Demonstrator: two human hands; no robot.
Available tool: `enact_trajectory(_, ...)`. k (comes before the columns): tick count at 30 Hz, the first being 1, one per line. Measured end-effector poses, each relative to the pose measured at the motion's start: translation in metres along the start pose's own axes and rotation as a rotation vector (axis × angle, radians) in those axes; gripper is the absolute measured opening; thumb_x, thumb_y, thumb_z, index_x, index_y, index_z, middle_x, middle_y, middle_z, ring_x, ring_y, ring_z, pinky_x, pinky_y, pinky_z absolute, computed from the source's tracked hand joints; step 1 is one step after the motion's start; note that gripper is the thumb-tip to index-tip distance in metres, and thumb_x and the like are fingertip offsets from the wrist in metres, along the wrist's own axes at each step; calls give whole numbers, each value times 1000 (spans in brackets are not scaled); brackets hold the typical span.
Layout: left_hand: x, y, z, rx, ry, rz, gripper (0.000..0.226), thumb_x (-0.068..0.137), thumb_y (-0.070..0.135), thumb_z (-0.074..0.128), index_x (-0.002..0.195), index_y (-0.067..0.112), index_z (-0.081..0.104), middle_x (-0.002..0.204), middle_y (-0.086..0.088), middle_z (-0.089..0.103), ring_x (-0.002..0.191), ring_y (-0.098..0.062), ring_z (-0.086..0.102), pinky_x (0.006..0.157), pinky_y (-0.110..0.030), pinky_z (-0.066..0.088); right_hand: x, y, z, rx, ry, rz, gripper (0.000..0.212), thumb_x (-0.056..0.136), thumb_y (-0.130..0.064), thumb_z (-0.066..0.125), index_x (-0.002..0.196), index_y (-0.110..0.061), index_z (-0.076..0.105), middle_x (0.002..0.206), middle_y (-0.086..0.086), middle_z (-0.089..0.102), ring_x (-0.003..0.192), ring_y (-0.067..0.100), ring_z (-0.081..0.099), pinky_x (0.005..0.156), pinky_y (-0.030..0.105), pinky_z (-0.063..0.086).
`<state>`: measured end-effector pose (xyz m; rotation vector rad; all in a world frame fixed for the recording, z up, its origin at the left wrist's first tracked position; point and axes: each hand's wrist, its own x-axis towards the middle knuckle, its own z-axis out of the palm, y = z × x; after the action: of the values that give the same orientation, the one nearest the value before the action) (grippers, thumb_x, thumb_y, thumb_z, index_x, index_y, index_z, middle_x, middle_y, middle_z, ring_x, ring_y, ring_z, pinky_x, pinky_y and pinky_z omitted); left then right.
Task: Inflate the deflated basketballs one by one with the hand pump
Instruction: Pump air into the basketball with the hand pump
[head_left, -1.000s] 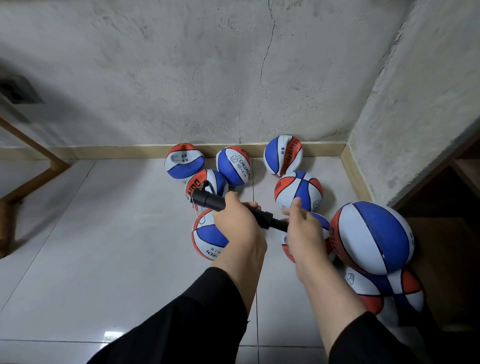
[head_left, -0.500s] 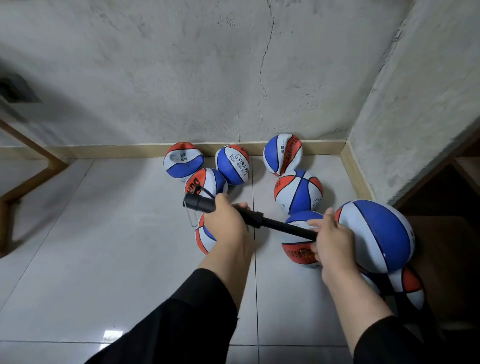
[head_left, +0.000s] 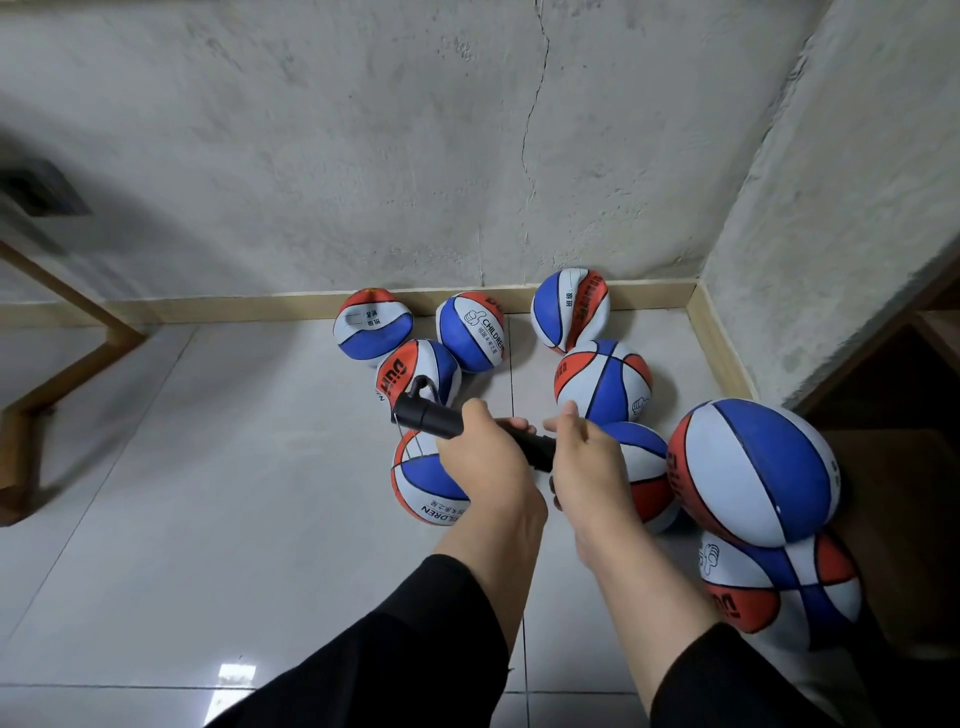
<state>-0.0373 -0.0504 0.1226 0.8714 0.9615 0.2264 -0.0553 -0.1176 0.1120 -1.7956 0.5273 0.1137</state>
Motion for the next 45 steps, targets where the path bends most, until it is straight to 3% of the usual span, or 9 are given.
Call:
enact_trajectory(7, 9, 11, -5, 81, -7, -46, 32, 98, 30, 58, 118, 6, 63, 69, -7, 71, 62, -18, 66, 63, -37, 63, 14, 21, -28, 30, 149, 69, 61, 107, -52, 31, 79, -25, 77, 82, 6, 76, 67, 27, 62, 65, 35, 52)
enact_trajectory(12, 23, 20, -5, 92, 27, 19, 35, 96, 32, 56, 119, 7, 64, 66, -7, 69, 59, -18, 63, 72, -44, 64, 18, 28, -47, 101, 144, 133, 55, 110, -47, 32, 81, -23, 72, 72, 2, 68, 48, 10, 53, 36, 17, 37)
enact_trajectory(15, 15, 14, -1, 29, 36, 8, 32, 96, 28, 54, 119, 7, 60, 63, -8, 65, 56, -19, 61, 61, -40, 61, 18, 22, -33, 33, 119, 75, 49, 109, -47, 32, 88, -26, 71, 100, 4, 73, 76, 21, 63, 57, 25, 51)
enact_trajectory(19, 1, 7, 2, -41, 28, -24, 20, 97, 25, 54, 107, 9, 58, 58, -6, 65, 53, -20, 61, 64, -38, 58, 10, 0, -16, 14, 96, -19, 53, 109, -47, 32, 110, -14, 75, 106, 0, 70, 102, 24, 63, 92, 39, 51)
enact_trajectory(27, -5, 2, -1, 24, -27, -28, 20, 96, 23, 54, 105, 6, 58, 63, -8, 67, 59, -21, 62, 52, -28, 50, 3, 3, -4, 23, 35, -11, 54, 109, -48, 33, 98, -17, 76, 85, 7, 72, 74, 24, 58, 67, 32, 44)
enact_trajectory(32, 12, 18, -2, 95, 14, -8, 30, 98, 32, 57, 115, 8, 64, 64, -3, 73, 59, -14, 67, 66, -33, 62, 17, 11, -37, 143, 215, 158, 61, 106, -54, 35, 78, -18, 76, 79, 5, 75, 57, 19, 52, 48, 27, 41)
enact_trajectory(36, 18, 24, -3, 90, 50, 12, 33, 99, 32, 56, 120, 8, 64, 67, -5, 71, 50, -11, 63, 47, -23, 56, 17, 15, -49, 126, 183, 160, 55, 109, -48, 35, 83, -18, 73, 78, 2, 71, 58, 16, 51, 37, 20, 36)
enact_trajectory(41, 3, 9, 3, 1, 25, 14, 29, 98, 26, 54, 121, 9, 58, 61, -7, 65, 53, -17, 64, 58, -35, 59, 11, 7, -23, 26, 149, 108, 56, 107, -52, 34, 101, -16, 77, 99, 1, 74, 92, 29, 68, 86, 45, 58)
enact_trajectory(45, -11, 5, 4, -13, 35, 21, 15, 96, 22, 53, 105, 10, 57, 61, -8, 66, 56, -21, 63, 61, -34, 56, 1, -7, -7, -25, 73, 23, 54, 107, -53, 33, 108, -17, 74, 104, 5, 73, 96, 31, 67, 89, 49, 57)
